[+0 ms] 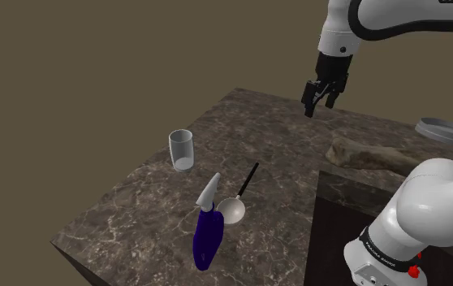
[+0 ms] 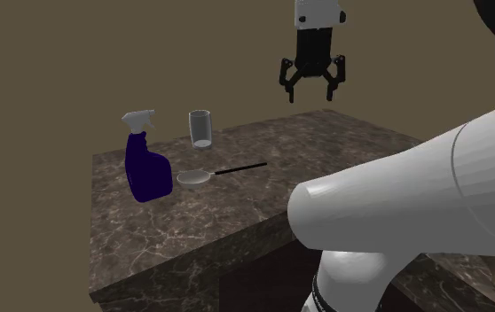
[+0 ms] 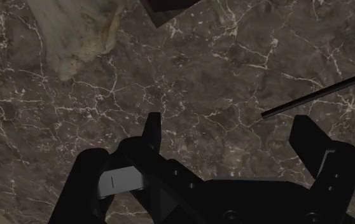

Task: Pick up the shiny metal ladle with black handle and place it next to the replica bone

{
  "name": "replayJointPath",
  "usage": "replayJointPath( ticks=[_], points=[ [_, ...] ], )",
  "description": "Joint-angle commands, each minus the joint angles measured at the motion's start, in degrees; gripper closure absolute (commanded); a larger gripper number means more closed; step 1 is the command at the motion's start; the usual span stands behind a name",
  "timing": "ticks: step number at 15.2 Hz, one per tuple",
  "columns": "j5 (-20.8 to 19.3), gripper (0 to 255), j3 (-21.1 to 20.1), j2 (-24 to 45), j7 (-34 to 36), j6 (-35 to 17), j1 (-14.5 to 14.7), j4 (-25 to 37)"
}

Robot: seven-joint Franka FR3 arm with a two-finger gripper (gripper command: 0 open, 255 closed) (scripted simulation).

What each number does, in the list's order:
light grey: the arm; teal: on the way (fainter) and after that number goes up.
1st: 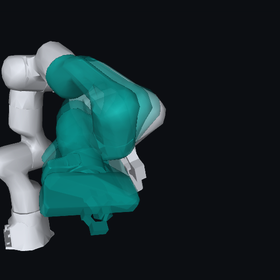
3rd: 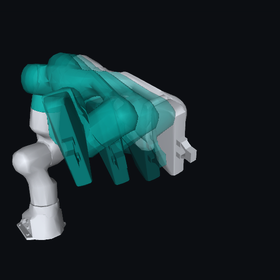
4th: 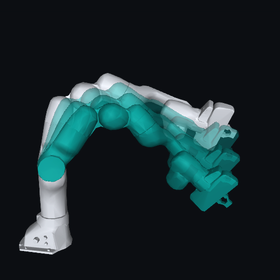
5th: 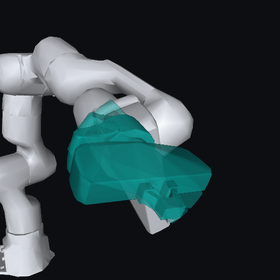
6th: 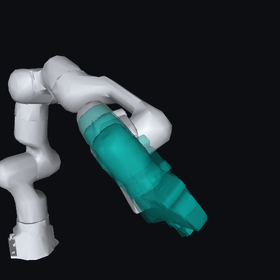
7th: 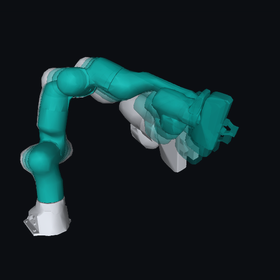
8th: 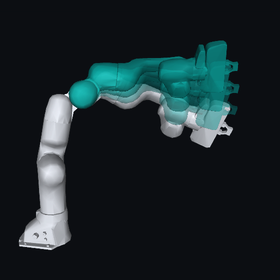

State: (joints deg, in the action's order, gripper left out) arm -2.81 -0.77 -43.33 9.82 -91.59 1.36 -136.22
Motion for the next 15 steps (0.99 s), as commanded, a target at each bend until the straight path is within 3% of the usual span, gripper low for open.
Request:
replayJointPath(
  ticks=[1, 8, 15],
  points=[
    [0.0, 0, 0.0, 0.0, 0.0, 0.0, 0.0, 0.0],
    [8.4, 0, -10.2, -4.5, 22.0, -9.7, -1.4, -11.4],
    [16.9, 0, -23.1, -0.8, 44.4, -22.3, -2.9, -16.5]
  ],
)
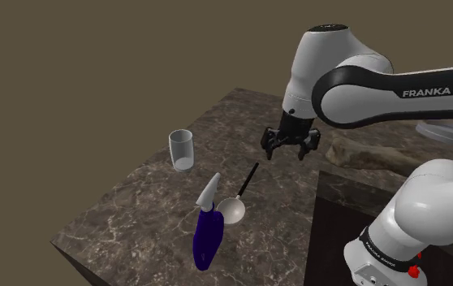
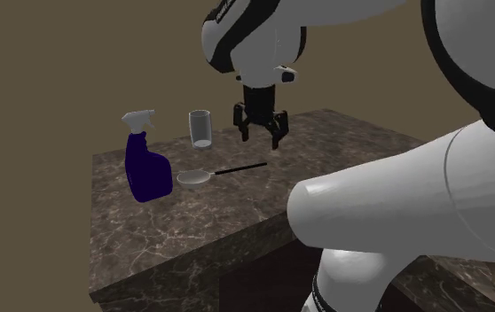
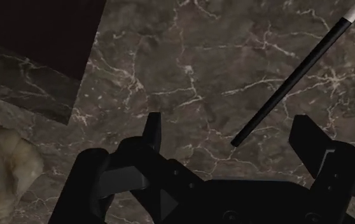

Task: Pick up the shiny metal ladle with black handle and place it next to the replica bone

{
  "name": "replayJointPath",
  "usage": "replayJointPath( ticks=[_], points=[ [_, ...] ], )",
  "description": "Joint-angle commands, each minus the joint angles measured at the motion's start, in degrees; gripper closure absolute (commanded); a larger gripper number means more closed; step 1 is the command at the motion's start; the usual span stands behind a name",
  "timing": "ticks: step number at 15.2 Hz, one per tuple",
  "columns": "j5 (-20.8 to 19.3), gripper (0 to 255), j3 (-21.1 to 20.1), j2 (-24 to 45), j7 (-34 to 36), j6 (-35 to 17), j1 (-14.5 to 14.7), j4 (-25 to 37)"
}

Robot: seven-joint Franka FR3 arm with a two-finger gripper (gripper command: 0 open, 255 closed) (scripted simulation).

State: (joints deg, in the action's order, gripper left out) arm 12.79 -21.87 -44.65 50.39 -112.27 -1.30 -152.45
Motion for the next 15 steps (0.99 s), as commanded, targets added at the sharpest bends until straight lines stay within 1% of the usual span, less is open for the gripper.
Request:
replayJointPath(
  ticks=[1, 3, 5, 7, 9, 10, 15],
  points=[
    [2.2, 0, -4.0, 1.8, 7.0, -3.6, -0.6, -0.5],
    [3.8, 0, -8.2, 4.9, 13.6, -7.8, -2.0, -0.3],
    [4.6, 0, -12.6, 8.5, 20.3, -11.9, -3.9, 0.4],
    [4.6, 0, -17.3, 12.7, 27.3, -16.1, -6.6, 1.6],
    [3.5, 0, -22.4, 17.2, 34.7, -20.0, -10.2, 3.3],
    [2.9, 0, -23.9, 18.5, 36.9, -21.1, -11.4, 3.9],
    [1.5, 0, -26.3, 22.1, 38.2, -26.1, -13.4, 2.4]
  ],
)
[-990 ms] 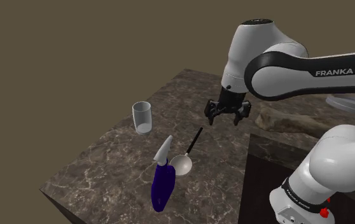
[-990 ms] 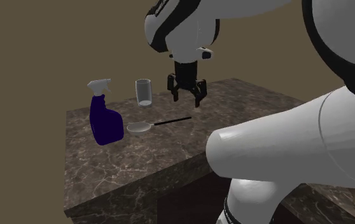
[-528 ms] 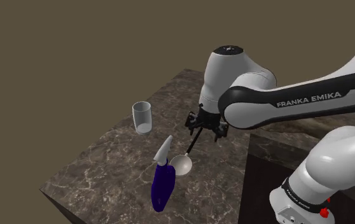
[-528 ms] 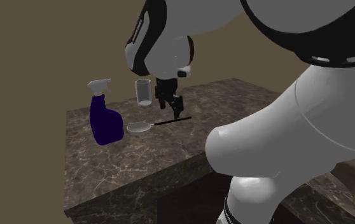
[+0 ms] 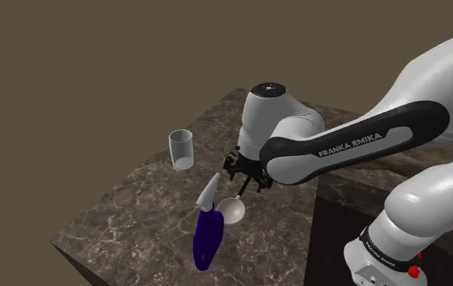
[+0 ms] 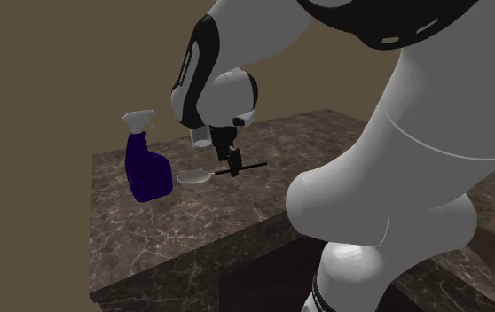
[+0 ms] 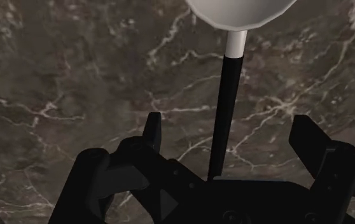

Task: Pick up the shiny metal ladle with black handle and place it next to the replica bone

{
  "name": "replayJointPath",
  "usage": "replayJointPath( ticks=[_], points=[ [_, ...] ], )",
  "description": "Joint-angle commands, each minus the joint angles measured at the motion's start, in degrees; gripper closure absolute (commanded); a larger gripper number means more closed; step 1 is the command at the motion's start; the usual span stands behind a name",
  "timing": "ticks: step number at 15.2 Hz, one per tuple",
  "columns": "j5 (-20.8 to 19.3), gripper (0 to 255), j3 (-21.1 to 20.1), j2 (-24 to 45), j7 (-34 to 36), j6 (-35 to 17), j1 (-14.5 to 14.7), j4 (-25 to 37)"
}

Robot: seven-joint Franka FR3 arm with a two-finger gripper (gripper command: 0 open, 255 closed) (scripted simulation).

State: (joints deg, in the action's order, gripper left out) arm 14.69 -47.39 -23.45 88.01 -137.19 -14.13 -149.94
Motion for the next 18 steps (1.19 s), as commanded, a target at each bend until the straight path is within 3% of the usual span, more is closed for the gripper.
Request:
replayJointPath(
  ticks=[1, 10, 11, 18],
  points=[
    [-0.8, 0, -1.3, 1.7, 0.9, -2.1, -1.0, -0.4],
    [-1.6, 0, -2.1, 3.0, 1.5, -3.7, -1.8, -0.8],
    [-1.6, 255, -2.1, 3.0, 1.5, -3.7, -1.8, -0.8],
    [-1.5, 255, -2.0, 2.9, 1.4, -3.7, -1.7, -0.9]
  ],
)
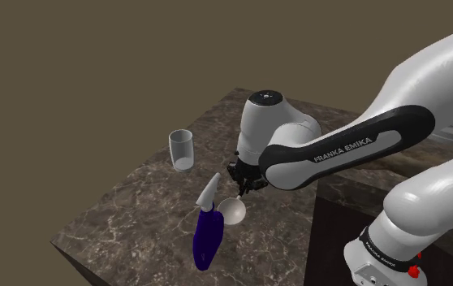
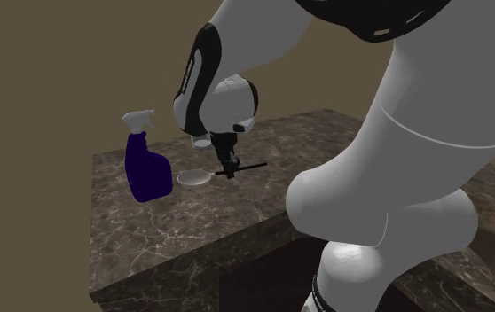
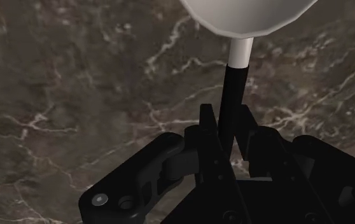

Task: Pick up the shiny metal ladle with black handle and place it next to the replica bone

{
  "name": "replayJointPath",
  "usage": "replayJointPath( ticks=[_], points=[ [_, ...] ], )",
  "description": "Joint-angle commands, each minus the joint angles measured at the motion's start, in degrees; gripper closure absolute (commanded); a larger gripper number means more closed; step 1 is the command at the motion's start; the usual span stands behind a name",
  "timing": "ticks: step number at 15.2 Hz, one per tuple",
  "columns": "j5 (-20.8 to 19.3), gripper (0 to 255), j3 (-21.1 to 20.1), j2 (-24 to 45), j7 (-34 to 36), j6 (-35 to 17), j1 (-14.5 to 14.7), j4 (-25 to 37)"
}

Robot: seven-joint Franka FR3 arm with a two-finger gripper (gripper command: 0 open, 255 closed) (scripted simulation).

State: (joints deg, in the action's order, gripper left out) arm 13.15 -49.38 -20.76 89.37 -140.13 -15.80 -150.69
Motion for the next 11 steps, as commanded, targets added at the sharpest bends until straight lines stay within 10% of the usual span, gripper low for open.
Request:
replayJointPath(
  ticks=[1, 11],
  points=[
    [0.0, 255, -0.1, 0.3, 0.0, -0.8, -0.1, -0.1],
    [2.2, 255, 4.3, -5.5, -2.7, 7.9, 2.6, 3.2]
  ],
)
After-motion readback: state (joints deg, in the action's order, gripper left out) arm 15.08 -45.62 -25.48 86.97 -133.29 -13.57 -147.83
